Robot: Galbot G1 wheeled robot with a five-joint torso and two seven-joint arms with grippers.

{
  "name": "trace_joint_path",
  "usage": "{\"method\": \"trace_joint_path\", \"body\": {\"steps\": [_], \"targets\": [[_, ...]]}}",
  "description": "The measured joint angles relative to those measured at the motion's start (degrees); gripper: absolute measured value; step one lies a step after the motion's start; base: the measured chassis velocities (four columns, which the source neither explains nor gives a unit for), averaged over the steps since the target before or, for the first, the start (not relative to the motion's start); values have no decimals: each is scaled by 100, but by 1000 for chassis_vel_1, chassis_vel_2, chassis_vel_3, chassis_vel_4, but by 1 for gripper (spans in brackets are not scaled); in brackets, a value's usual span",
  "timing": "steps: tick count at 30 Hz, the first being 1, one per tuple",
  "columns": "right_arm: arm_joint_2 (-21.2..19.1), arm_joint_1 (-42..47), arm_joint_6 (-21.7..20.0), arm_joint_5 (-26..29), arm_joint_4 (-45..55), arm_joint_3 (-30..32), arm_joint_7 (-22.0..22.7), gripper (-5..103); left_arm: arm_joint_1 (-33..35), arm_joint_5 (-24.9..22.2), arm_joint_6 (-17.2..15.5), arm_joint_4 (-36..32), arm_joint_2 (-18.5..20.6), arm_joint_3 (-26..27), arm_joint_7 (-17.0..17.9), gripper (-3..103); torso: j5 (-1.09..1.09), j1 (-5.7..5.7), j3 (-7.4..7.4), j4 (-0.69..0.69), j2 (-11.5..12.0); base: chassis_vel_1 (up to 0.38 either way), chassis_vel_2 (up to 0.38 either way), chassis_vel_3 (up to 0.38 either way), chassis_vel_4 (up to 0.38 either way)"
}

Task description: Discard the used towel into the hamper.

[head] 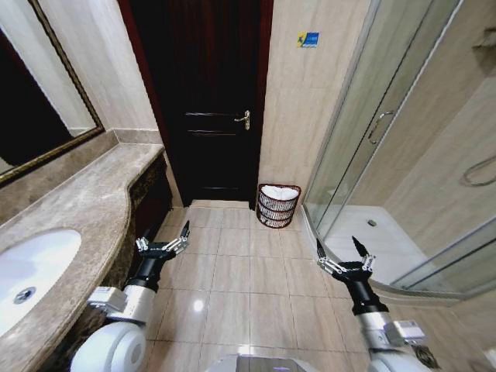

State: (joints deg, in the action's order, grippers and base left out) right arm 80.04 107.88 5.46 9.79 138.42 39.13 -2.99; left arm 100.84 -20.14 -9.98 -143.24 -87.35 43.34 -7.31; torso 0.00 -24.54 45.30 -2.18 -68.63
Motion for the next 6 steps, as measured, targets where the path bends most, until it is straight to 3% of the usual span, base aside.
{"method": "trace_joint_path", "body": {"steps": [6], "targets": [[0, 0, 0, 0, 0, 0, 0, 100, 0, 0, 0, 0, 0, 0, 0, 100, 0, 0, 0, 0, 0, 0, 0, 0, 0]]}}
